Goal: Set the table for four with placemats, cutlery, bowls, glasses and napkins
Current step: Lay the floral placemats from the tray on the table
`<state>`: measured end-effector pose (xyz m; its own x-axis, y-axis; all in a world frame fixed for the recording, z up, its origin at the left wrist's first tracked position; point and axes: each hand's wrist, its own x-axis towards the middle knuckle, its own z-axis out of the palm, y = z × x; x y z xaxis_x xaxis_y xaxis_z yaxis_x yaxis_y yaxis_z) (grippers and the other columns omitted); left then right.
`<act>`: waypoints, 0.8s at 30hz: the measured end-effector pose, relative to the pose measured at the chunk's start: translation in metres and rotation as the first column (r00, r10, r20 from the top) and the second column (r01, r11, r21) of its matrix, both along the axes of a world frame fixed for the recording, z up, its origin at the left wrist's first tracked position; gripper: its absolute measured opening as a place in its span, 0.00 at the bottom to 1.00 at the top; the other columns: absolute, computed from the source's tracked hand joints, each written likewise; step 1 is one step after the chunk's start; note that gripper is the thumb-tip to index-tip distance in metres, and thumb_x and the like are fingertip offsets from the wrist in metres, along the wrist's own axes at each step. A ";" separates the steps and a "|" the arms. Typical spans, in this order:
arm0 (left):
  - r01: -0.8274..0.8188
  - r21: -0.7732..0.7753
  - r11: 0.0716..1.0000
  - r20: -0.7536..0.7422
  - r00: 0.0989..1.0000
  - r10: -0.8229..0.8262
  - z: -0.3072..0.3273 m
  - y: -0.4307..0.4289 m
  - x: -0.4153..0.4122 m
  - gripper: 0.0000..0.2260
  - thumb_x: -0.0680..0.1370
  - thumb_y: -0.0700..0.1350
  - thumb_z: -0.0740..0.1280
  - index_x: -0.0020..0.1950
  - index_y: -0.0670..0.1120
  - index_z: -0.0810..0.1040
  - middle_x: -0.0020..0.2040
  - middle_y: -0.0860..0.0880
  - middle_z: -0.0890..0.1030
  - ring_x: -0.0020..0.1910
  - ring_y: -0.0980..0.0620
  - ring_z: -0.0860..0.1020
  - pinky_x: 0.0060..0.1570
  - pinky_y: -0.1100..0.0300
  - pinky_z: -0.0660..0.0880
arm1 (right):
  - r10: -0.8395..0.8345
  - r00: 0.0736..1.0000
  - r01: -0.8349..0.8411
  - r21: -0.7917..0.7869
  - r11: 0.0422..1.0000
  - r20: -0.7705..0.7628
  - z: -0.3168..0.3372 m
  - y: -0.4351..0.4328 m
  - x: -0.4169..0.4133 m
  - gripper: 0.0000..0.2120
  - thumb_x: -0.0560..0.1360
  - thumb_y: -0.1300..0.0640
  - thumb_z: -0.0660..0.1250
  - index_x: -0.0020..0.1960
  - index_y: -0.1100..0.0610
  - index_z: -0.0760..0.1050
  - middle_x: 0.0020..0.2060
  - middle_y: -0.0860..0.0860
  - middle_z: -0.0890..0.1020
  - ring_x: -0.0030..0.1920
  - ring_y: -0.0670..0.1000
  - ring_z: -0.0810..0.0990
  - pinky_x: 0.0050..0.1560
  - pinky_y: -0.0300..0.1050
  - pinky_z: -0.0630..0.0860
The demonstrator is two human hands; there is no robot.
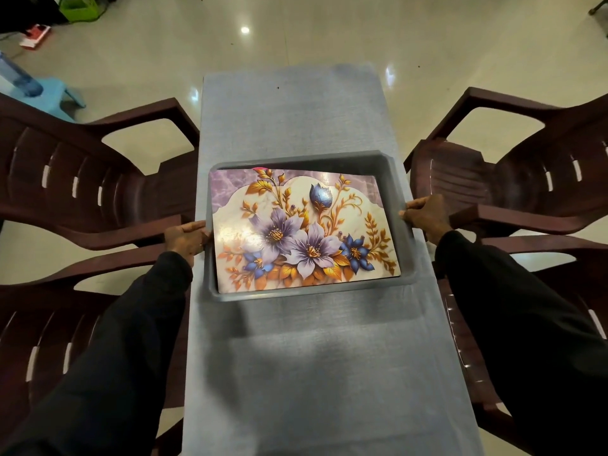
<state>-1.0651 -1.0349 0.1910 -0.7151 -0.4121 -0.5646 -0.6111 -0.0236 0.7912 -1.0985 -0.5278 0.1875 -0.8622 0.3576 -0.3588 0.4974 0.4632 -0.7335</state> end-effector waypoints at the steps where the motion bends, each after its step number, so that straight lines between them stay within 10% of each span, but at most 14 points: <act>1: -0.008 -0.003 1.000 -0.018 1.000 0.008 -0.002 -0.001 0.002 0.12 0.78 0.32 0.70 0.61 0.38 0.79 0.55 0.39 0.82 0.47 0.48 0.82 0.55 0.53 0.79 | -0.005 1.000 0.007 0.068 0.998 -0.031 0.001 -0.001 0.000 0.08 0.74 0.65 0.75 0.51 0.66 0.81 0.48 0.59 0.84 0.50 0.55 0.83 0.54 0.50 0.82; 6: -0.114 -0.157 0.981 -0.186 0.979 0.084 0.003 0.002 0.008 0.13 0.76 0.34 0.73 0.61 0.39 0.82 0.53 0.41 0.84 0.48 0.49 0.82 0.58 0.54 0.80 | 0.116 0.938 -0.027 0.266 0.964 -0.326 0.010 -0.022 0.000 0.05 0.79 0.63 0.66 0.48 0.64 0.80 0.43 0.58 0.83 0.44 0.53 0.81 0.51 0.47 0.81; 14: 0.040 -0.094 0.995 -0.157 0.986 -0.054 -0.001 0.010 0.004 0.11 0.75 0.42 0.76 0.55 0.39 0.83 0.52 0.41 0.85 0.52 0.41 0.84 0.50 0.53 0.82 | 0.260 0.966 -0.260 0.125 0.958 0.017 -0.005 -0.067 0.008 0.16 0.75 0.59 0.75 0.60 0.65 0.80 0.57 0.58 0.83 0.58 0.57 0.82 0.60 0.51 0.80; 20: 0.098 -0.104 0.990 -0.095 0.990 -0.108 -0.003 0.007 -0.001 0.25 0.59 0.53 0.84 0.48 0.40 0.84 0.47 0.41 0.87 0.47 0.42 0.86 0.50 0.49 0.83 | 0.354 0.934 -0.357 0.217 0.909 0.054 -0.015 -0.086 0.016 0.20 0.76 0.52 0.75 0.64 0.59 0.79 0.64 0.57 0.81 0.62 0.56 0.80 0.65 0.53 0.77; 24: 0.091 -0.158 0.983 -0.094 0.990 -0.107 -0.001 0.010 -0.003 0.14 0.65 0.44 0.83 0.43 0.43 0.83 0.45 0.40 0.86 0.45 0.41 0.85 0.48 0.48 0.83 | 0.324 0.945 -0.325 0.210 0.922 0.041 -0.010 -0.086 0.016 0.19 0.76 0.55 0.74 0.64 0.60 0.78 0.63 0.57 0.81 0.62 0.57 0.80 0.64 0.54 0.78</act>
<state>-1.0684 -1.0247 0.1896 -0.8071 -0.4124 -0.4225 -0.5204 0.1588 0.8390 -1.0824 -0.6135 0.1770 -0.9420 0.1266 -0.3109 0.2976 0.7435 -0.5988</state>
